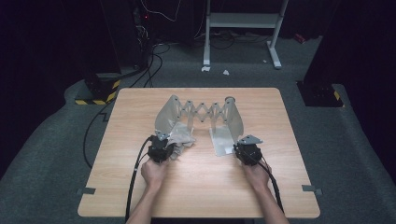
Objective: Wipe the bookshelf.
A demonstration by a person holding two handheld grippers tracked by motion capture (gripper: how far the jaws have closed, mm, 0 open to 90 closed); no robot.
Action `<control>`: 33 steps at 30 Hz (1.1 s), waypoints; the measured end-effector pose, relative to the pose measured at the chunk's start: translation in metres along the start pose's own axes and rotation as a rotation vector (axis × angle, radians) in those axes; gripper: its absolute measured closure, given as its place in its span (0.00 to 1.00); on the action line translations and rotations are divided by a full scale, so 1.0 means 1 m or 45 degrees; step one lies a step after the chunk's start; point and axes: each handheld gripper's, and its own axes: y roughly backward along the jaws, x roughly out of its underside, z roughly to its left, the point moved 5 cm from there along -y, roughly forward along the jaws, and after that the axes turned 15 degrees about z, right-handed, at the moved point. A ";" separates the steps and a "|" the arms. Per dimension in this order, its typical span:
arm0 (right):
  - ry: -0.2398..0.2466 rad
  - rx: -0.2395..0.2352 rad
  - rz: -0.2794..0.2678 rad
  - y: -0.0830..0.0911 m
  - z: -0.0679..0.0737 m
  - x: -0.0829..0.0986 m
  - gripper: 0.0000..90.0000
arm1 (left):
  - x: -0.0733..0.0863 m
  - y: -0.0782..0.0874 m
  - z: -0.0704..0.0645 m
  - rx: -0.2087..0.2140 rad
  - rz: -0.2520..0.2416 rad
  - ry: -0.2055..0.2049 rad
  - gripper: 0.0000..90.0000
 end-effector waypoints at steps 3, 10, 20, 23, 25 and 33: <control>0.000 0.001 0.000 0.000 0.000 0.000 0.90 | -0.004 -0.003 -0.002 -0.010 -0.009 -0.010 0.90; 0.000 0.000 0.000 0.000 0.000 0.000 0.90 | -0.008 -0.008 -0.004 0.006 -0.020 -0.033 0.90; -0.002 -0.001 0.001 0.000 0.000 0.000 0.90 | -0.032 -0.014 -0.011 -0.031 0.003 -0.107 0.90; -0.002 0.000 0.000 0.000 0.000 0.000 0.91 | -0.037 -0.017 -0.011 -0.045 0.017 -0.116 0.90; -0.002 -0.001 0.000 0.000 0.000 0.000 0.91 | -0.040 -0.019 -0.009 -0.053 0.014 -0.112 0.90; -0.006 -0.004 0.001 0.000 0.000 0.000 0.91 | -0.052 -0.018 -0.004 -0.086 0.042 -0.114 0.90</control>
